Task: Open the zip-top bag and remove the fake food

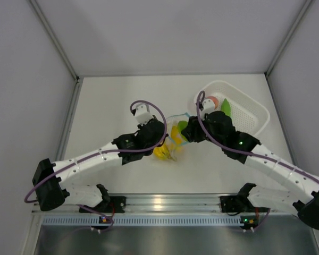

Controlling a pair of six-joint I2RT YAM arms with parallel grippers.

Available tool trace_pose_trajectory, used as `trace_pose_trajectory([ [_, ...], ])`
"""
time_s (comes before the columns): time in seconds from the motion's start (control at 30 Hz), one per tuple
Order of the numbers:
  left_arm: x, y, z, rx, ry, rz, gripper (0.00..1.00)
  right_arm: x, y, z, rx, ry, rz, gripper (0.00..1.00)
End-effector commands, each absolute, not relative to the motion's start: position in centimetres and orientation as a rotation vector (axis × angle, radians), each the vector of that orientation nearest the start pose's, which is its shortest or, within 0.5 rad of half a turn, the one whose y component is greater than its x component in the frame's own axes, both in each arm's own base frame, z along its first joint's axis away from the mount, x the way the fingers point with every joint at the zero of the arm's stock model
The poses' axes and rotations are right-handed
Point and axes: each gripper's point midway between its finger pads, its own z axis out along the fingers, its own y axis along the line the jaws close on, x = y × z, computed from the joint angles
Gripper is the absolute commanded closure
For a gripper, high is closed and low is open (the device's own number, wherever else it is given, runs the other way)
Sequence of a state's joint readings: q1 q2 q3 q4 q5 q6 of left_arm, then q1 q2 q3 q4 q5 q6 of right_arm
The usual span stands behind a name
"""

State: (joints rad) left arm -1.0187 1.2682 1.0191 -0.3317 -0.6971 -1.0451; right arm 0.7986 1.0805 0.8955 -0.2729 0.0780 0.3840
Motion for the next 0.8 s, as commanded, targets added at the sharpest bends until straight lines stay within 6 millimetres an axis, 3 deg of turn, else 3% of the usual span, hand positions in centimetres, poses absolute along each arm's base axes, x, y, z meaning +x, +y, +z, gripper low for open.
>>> trace_pose_trajectory([
  [0.0,28.0,-26.8,22.2,-0.454,1.962,-0.521,1.00,23.7,23.1,26.0,-0.371,1.986,0.607,0.75],
  [0.2,28.2,-26.7,21.5,-0.465,1.979,-0.516,1.00,24.9,19.5,28.7,-0.228,1.890,0.515,0.78],
  [0.3,28.3,-27.0,21.6,-0.454,1.981,-0.516,1.00,26.6,16.3,28.3,-0.124,1.903,0.338,0.78],
  [0.33,28.2,-27.0,21.8,-0.452,1.980,-0.520,1.00,27.7,14.2,28.3,-0.063,1.905,0.234,0.78],
  [0.4,28.3,-26.9,22.0,-0.442,1.978,-0.518,1.00,29.3,12.3,27.5,-0.017,1.948,0.146,0.78],
  [0.43,28.2,-26.7,22.2,-0.440,1.974,-0.518,1.00,30.6,9.5,27.0,0.065,1.967,0.077,0.78],
  [0.5,28.3,-26.4,22.6,-0.435,1.971,-0.502,1.00,32.4,6.7,25.6,0.156,2.003,-0.019,0.78],
  [0.53,28.2,-26.2,22.5,-0.422,1.979,-0.486,1.00,33.3,4.2,25.0,0.220,2.018,-0.075,0.78],
  [0.7,29.6,-26.5,23.5,-0.284,2.053,-0.498,1.00,37.2,-0.2,20.4,0.270,2.180,-0.149,0.73],
  [0.77,30.5,-25.5,23.4,-0.236,2.093,-0.458,1.00,38.6,-0.5,18.2,0.276,2.252,-0.092,0.73],
])
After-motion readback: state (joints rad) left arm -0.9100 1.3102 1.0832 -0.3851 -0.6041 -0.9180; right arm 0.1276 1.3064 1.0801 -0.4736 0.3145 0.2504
